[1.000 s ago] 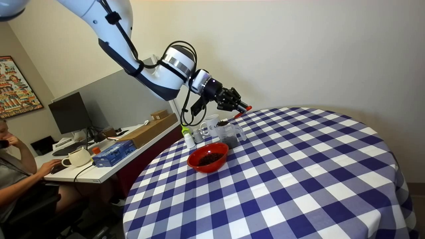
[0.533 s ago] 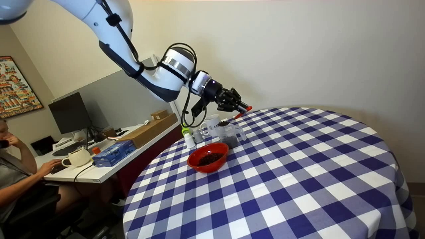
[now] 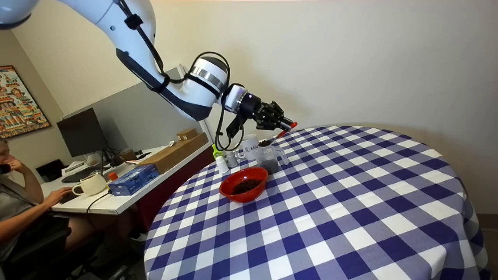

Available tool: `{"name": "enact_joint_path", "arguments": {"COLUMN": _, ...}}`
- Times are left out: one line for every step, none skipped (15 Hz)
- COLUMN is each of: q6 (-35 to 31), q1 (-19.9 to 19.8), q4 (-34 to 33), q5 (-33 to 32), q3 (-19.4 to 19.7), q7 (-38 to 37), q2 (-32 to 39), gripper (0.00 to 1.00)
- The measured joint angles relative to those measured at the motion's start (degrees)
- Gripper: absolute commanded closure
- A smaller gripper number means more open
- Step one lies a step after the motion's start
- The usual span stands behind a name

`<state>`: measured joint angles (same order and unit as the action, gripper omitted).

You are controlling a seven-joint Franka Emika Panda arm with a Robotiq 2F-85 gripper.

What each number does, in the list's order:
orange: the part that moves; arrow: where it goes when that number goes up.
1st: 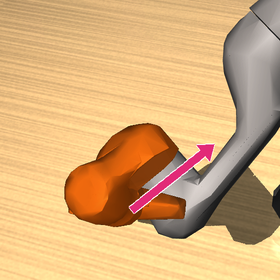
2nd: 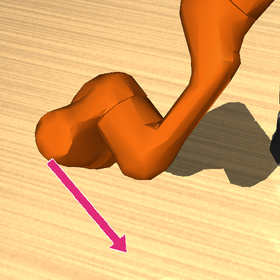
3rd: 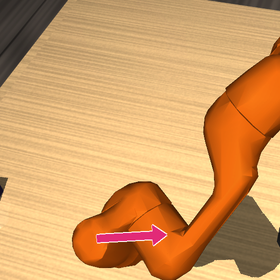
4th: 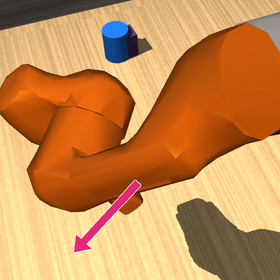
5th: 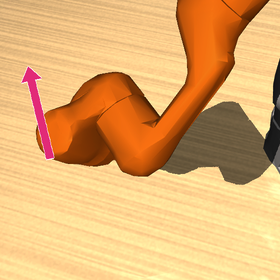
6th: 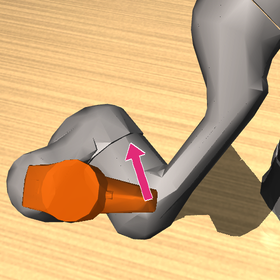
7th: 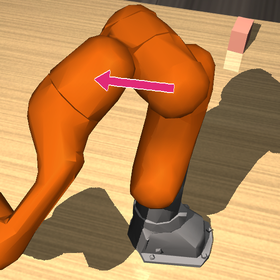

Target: Transfer a spoonful of contents from the bowl into the jar

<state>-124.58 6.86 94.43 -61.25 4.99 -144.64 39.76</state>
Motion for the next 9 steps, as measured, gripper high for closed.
{"name": "enact_joint_path", "arguments": {"q6": 0.0, "q1": 0.2, "q4": 0.3, "q5": -1.0, "q3": 0.0, "q7": -0.9, "q2": 0.0, "gripper": 0.95}}
{"name": "enact_joint_path", "arguments": {"q6": -0.1, "q1": 0.3, "q4": 0.7, "q5": -2.1, "q3": 0.0, "q7": -1.9, "q2": 0.0, "gripper": 0.95}}
{"name": "enact_joint_path", "arguments": {"q6": -0.2, "q1": 0.6, "q4": 1.3, "q5": -3.4, "q3": 0.0, "q7": -2.9, "q2": -0.1, "gripper": 0.95}}
{"name": "enact_joint_path", "arguments": {"q6": -0.2, "q1": 0.8, "q4": 1.8, "q5": -4.6, "q3": 0.0, "q7": -4.0, "q2": -0.1, "gripper": 0.95}}
{"name": "enact_joint_path", "arguments": {"q6": -0.3, "q1": 1.0, "q4": 2.5, "q5": -5.7, "q3": 0.0, "q7": -5.1, "q2": -0.2, "gripper": 0.95}}
{"name": "enact_joint_path", "arguments": {"q6": -0.3, "q1": 1.3, "q4": 3.1, "q5": -6.8, "q3": 0.0, "q7": -6.3, "q2": -0.2, "gripper": 0.95}}
{"name": "enact_joint_path", "arguments": {"q6": -0.3, "q1": 1.4, "q4": 3.6, "q5": -7.9, "q3": -0.1, "q7": -7.4, "q2": -0.3, "gripper": 0.95}}
{"name": "enact_joint_path", "arguments": {"q6": -0.3, "q1": 1.5, "q4": 4.1, "q5": -8.9, "q3": -0.1, "q7": -8.4, "q2": -0.4, "gripper": 0.95}}
{"name": "enact_joint_path", "arguments": {"q6": -0.3, "q1": 1.6, "q4": 4.6, "q5": -10.0, "q3": -0.2, "q7": -9.4, "q2": -0.6, "gripper": 0.95}}
